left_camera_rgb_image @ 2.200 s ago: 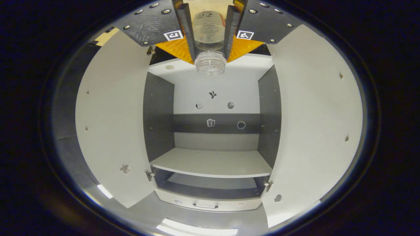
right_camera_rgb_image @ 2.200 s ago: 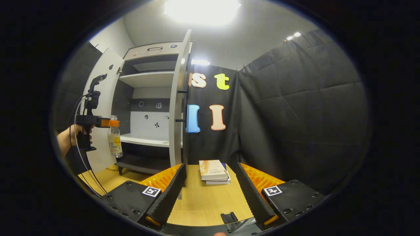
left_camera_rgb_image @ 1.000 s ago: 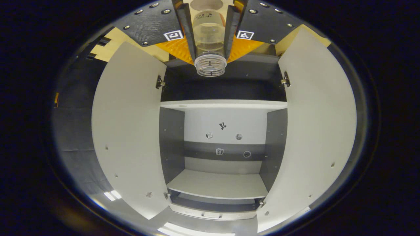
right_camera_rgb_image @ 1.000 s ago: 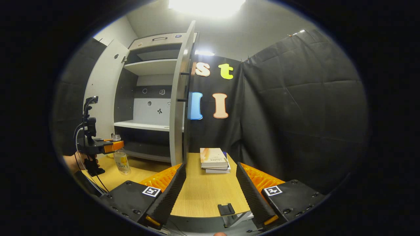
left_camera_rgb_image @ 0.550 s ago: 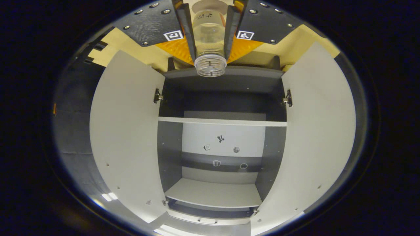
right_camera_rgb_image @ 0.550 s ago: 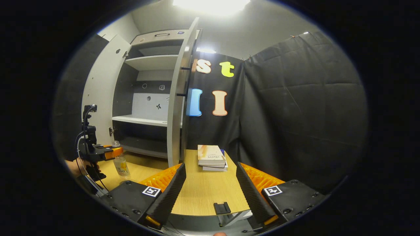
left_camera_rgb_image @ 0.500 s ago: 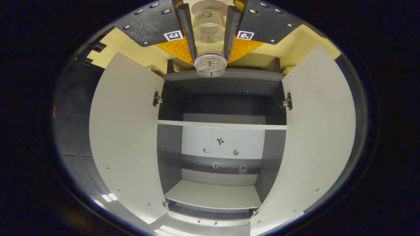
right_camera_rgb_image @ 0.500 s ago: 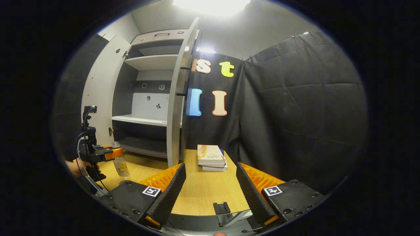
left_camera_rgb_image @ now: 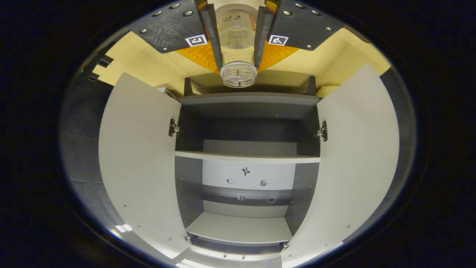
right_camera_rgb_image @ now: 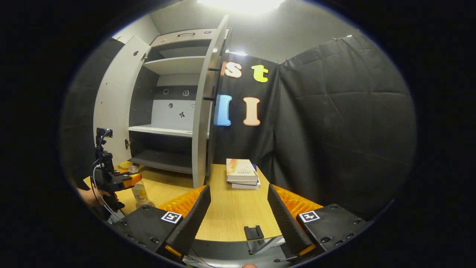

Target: Grasp the bottle in the cabinet with the left hand and place it on the coaster, then close the right door with the right hand and the left door with the left hand.

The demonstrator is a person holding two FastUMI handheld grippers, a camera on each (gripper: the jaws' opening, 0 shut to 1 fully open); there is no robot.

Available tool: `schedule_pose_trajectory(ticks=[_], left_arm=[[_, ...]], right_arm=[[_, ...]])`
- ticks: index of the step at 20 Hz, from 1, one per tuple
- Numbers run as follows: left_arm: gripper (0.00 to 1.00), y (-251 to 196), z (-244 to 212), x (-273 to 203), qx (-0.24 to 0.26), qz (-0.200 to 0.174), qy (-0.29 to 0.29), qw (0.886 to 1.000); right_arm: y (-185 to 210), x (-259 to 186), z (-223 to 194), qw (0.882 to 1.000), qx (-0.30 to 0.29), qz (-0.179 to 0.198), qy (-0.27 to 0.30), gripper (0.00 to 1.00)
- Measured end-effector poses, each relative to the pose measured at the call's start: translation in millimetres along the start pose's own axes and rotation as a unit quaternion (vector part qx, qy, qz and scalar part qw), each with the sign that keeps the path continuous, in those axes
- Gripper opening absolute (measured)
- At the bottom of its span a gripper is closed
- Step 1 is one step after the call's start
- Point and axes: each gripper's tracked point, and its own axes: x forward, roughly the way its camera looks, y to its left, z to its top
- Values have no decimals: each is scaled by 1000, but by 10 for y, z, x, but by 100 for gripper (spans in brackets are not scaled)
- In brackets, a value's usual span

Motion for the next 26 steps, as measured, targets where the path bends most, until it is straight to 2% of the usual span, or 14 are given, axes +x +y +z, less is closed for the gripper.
schedule_pose_trajectory(ticks=[8,10,11,18,26], left_arm=[[50,4,-101,-41,-2,11,9,1000],[77,20,-86,-57,-2,18,11,1000],[82,25,-65,-80,-3,21,10,1000],[81,-104,470,-260,8,11,-20,1000],[81,-95,1506,-894,24,19,-76,997]], right_arm=[[36,57,-55,1000,14,8,5,98],[27,79,-30,1000,19,9,2,98],[22,92,-21,1000,23,10,0,98],[52,215,129,998,59,24,-14,98],[-142,616,642,995,87,34,-47,98]])
